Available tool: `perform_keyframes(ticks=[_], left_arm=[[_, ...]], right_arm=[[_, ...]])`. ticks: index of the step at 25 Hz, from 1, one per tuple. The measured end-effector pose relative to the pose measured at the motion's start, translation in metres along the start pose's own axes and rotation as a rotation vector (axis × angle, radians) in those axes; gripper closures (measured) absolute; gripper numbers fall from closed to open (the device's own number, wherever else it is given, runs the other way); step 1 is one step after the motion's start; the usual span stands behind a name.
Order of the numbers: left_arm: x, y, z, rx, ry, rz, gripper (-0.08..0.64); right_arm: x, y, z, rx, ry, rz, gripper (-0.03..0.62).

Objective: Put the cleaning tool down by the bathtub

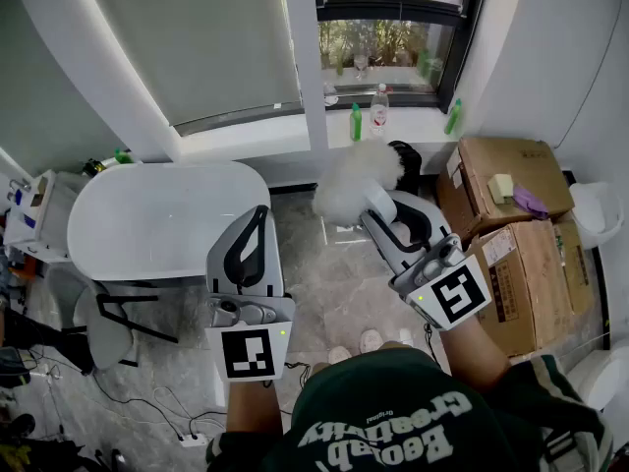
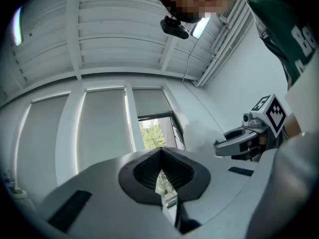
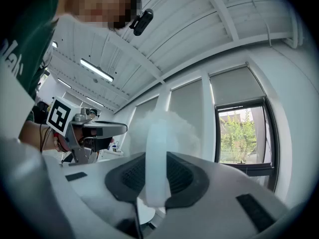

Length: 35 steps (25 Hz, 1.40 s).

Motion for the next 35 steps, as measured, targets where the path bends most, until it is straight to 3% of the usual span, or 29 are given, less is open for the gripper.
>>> perform_keyframes(ticks=[18, 35], left_arm=[[0.002, -0.005, -0.006, -0.004, 0.013, -0.032, 0.552], [-0.016, -0.097, -0.025, 0.042, -0.025, 0.044, 0.552]], right_arm=[[-0.011, 0.005, -0.014, 0.044, -0.028, -0.070, 0.499], [-0.096, -0.028, -0.050, 0.008, -0.052, 0.044, 0.499]])
Point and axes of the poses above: the fingertips, and each gripper's own axes: y backward along the fingers, x to its left, z out of its top, the point moved 1 cm from there along y, backward along the fingers, and after that the axes turned 7 degrees about -z, right-handed, at the moved point
